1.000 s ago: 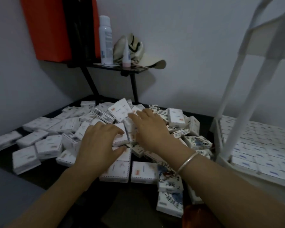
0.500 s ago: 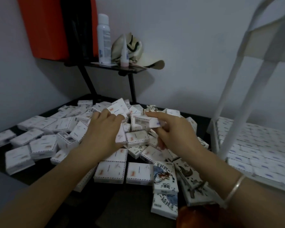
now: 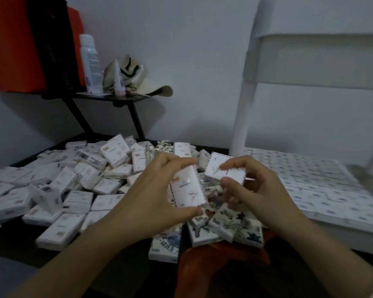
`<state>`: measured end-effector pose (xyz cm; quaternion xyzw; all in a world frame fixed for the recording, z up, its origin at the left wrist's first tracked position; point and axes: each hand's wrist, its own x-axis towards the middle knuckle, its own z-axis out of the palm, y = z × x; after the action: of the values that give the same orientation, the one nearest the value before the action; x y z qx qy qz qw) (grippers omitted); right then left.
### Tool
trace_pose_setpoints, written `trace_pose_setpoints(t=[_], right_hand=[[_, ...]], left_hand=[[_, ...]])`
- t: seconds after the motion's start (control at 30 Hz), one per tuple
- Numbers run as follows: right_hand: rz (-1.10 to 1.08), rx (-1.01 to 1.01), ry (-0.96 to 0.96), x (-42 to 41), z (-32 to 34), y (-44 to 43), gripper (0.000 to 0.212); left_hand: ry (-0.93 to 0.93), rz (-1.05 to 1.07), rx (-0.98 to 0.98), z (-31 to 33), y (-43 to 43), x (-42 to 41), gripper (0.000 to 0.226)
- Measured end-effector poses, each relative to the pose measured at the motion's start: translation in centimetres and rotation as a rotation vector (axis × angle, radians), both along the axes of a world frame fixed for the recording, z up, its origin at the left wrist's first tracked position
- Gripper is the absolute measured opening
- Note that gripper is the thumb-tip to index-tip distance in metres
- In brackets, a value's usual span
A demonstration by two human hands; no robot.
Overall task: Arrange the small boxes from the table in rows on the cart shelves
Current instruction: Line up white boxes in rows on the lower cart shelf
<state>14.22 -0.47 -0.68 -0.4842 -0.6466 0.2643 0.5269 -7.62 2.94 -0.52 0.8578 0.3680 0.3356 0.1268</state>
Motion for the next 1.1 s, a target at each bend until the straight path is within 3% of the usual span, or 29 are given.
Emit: trace_pose_setpoints(t=[0.2, 0.33, 0.43, 0.8, 1.0, 1.1], right_hand=[[-0.071, -0.133, 0.118, 6.5, -0.4, -5.0, 0.059], [-0.222, -0.138, 0.148, 10.5, -0.7, -8.0, 0.033], [-0.307, -0.144, 0.172, 13.3, -0.6, -10.1, 0.025], [-0.562, -0.232, 0.029, 21.3, -0.7, -13.5, 0.024], [-0.532, -0.288, 0.248, 22.9, -0.9, -13.4, 0.028], [-0.543, -0.297, 0.287, 23.1, -1.0, -13.3, 0.03]], left_hand=[[-0.06, -0.147, -0.046, 0.0, -1.5, 7.5, 0.088], [-0.072, -0.201, -0.091, -0.2, -1.7, 12.8, 0.086], [-0.094, -0.249, -0.136, -0.5, -1.7, 16.7, 0.08], [-0.017, -0.27, -0.118, -1.9, 1.4, 26.7, 0.076], [0.02, -0.302, -0.007, -3.7, 2.1, 28.0, 0.052], [0.074, -0.33, -0.012, -3.8, 2.2, 27.7, 0.059]])
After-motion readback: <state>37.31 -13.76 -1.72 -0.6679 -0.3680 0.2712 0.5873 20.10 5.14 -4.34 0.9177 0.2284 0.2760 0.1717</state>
